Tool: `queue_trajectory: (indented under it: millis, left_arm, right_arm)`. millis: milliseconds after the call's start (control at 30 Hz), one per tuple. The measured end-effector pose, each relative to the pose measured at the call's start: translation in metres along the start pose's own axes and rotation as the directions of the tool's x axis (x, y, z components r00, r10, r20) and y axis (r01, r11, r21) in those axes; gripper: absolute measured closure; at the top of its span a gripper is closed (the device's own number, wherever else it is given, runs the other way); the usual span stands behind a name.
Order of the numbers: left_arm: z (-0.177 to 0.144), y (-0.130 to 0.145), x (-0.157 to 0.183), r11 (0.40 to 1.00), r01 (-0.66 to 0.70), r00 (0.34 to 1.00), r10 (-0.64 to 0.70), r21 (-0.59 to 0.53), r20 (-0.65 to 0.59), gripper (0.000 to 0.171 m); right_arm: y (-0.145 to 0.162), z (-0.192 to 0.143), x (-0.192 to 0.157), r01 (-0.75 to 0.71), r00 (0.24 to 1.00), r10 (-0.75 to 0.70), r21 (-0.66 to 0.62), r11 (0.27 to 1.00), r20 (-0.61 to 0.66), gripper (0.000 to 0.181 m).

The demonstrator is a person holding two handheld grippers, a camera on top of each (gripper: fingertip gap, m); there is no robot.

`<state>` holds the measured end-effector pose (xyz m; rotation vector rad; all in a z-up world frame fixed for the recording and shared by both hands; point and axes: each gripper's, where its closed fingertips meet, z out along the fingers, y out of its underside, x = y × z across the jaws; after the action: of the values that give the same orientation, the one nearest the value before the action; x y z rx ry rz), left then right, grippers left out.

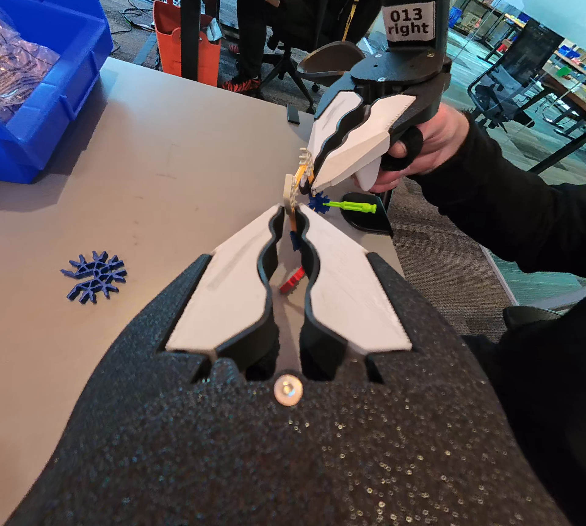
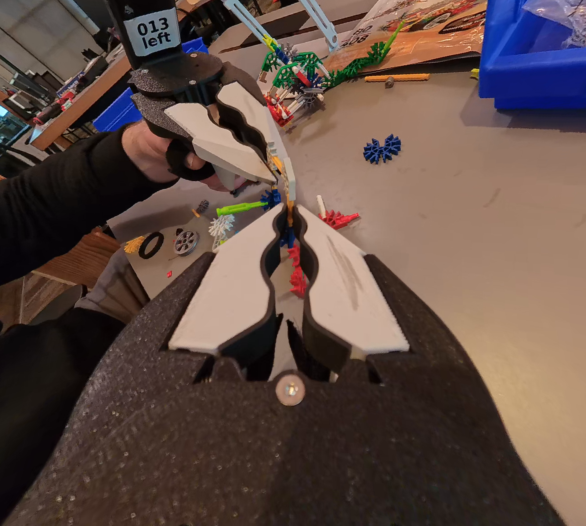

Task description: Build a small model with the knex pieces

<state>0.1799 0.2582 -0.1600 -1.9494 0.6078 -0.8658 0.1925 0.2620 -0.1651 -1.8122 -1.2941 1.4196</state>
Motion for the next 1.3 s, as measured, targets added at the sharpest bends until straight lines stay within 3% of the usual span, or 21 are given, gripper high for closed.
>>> queue_trajectory:
  millis: [300,467,700,900,1300]
  left_arm:
    - [0.004,0.004,-0.011,0.996,-0.079,0.994,0.081,-0.033,0.071,0.161]
    - [0.002,0.006,-0.003,0.989,-0.134,0.988,0.138,-0.064,0.069,0.169]
    - [-0.006,0.006,0.010,0.982,-0.169,0.981,0.176,-0.084,0.080,0.170]
    - [-0.018,0.007,0.014,0.959,-0.261,0.945,0.277,-0.111,0.174,0.170]
    - [-0.041,0.019,0.042,0.895,-0.402,0.848,0.443,-0.192,0.290,0.168]
  right_arm:
    - [-0.002,-0.003,0.010,0.193,0.964,-0.194,-0.021,0.981,-0.184,0.180]
    - [-0.004,-0.004,0.010,0.219,0.958,-0.222,-0.038,0.975,-0.180,0.179]
    - [-0.006,0.001,0.006,0.216,0.971,-0.220,-0.044,0.975,-0.096,0.179]
    - [-0.009,0.010,-0.003,0.256,0.965,-0.259,-0.054,0.965,-0.036,0.179]
    - [-0.008,0.033,-0.035,0.377,0.905,-0.343,-0.100,0.921,0.251,0.179]
